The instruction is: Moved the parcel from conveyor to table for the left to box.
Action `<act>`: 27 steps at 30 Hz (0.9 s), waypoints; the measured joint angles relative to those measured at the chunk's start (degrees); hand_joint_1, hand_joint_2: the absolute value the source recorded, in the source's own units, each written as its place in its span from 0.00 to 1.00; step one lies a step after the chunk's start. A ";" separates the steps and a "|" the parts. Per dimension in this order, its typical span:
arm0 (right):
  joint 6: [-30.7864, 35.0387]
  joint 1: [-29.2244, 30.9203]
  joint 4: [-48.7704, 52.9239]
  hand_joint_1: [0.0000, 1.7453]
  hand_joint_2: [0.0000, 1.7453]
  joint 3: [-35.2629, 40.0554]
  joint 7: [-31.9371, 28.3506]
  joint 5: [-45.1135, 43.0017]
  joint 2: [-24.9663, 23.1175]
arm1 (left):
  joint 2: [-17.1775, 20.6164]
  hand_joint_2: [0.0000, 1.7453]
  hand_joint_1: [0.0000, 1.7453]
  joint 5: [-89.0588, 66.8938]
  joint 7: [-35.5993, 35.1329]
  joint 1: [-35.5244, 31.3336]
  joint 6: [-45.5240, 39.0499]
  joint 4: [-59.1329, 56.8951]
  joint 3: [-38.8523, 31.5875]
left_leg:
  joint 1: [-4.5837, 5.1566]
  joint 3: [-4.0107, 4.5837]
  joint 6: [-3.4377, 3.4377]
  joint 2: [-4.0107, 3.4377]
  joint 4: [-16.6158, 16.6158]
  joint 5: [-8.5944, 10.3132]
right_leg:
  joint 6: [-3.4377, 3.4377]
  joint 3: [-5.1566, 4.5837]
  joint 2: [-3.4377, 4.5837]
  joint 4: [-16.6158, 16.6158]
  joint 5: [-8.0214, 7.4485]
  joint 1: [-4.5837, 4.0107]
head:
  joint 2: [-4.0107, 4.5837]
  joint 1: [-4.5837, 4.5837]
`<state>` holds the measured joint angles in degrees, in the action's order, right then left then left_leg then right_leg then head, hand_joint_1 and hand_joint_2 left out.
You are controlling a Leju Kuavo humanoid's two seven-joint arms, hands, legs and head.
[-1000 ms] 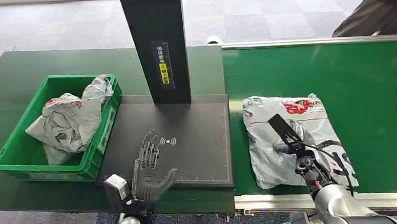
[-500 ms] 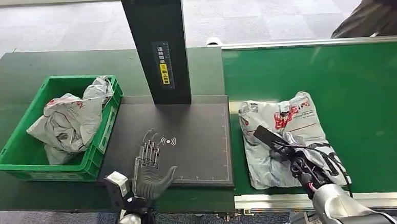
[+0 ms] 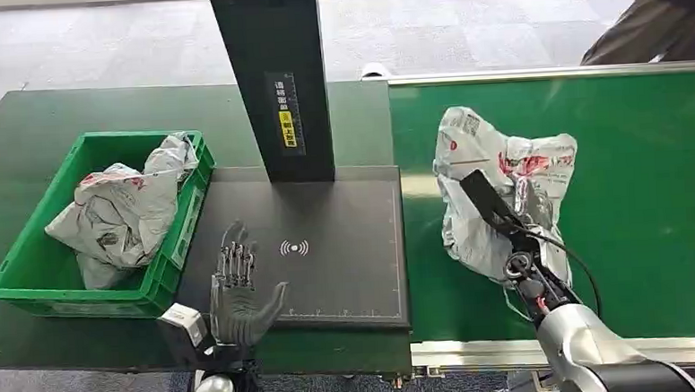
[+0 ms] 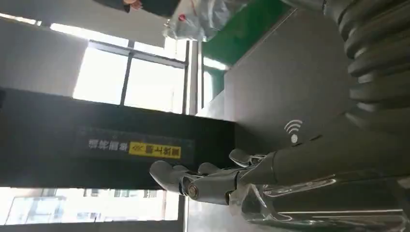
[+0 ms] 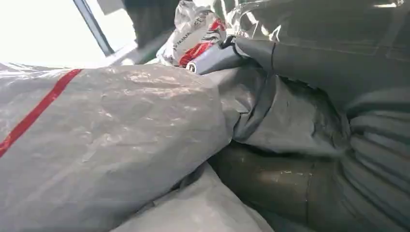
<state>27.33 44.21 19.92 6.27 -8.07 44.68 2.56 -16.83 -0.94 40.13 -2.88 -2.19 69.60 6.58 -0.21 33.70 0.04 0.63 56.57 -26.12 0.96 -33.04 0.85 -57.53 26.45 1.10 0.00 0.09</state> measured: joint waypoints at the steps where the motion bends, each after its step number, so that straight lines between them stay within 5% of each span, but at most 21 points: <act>1: 0.94 0.55 0.87 1.00 1.00 -0.57 -0.85 0.00 -0.28 | 0.00 1.00 0.00 0.00 0.00 0.17 -0.04 0.76 -0.26 | 0.00 0.00 0.00 0.00 0.00 0.00 | 0.00 0.00 0.00 0.00 0.00 0.00 | 0.00 0.02; 6: 3.65 0.24 9.44 1.00 1.00 -2.27 -8.38 -0.13 -2.97 | 0.02 1.00 0.00 0.00 0.00 1.53 -0.76 5.54 -2.14 | -0.03 0.10 -0.01 -0.04 -0.01 0.01 | 0.00 -0.10 0.02 -0.02 0.01 -0.03 | 0.00 0.00; 12: -6.61 -1.43 21.05 1.00 1.00 -0.89 -7.14 3.06 -8.79 | 0.04 1.00 0.00 0.59 0.00 1.83 -0.02 11.17 -5.79 | -0.13 0.12 -0.03 0.06 -0.03 0.02 | -0.04 -0.10 -0.06 -0.02 0.04 -0.12 | 0.00 0.02; 16: -17.30 -0.87 20.09 1.00 1.00 1.72 -7.64 3.19 -14.06 | 0.22 1.00 0.00 0.04 0.00 1.33 -0.57 13.48 -8.06 | -0.20 0.10 -0.09 -0.21 -0.07 0.02 | -0.16 -0.11 0.16 -0.05 0.01 -0.19 | 0.00 0.00; 21: -22.28 -2.44 15.56 1.00 1.00 16.64 -2.80 -9.86 -20.47 | 0.72 1.00 0.00 0.15 0.00 -0.55 -1.09 15.10 -12.32 | -0.35 0.07 -0.15 -0.11 -0.07 0.03 | -0.29 -0.14 0.12 -0.05 0.09 -0.35 | 0.00 -0.02; 27: -22.61 -4.28 13.81 1.00 1.00 32.45 -0.19 -19.77 -22.64 | 1.16 1.00 0.00 -0.04 0.00 -1.00 -1.36 15.58 -15.30 | -0.36 0.13 -0.19 -0.08 -0.07 -0.01 | -0.32 -0.14 0.08 -0.04 0.14 -0.36 | 0.00 -0.04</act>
<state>4.72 39.93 33.72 38.72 -8.26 24.91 -20.09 -15.67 -0.98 40.13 -3.88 -3.54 85.18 -8.72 -0.57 33.83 -0.14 0.55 56.50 -26.13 0.64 -33.18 0.94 -57.57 26.59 0.74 0.00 0.04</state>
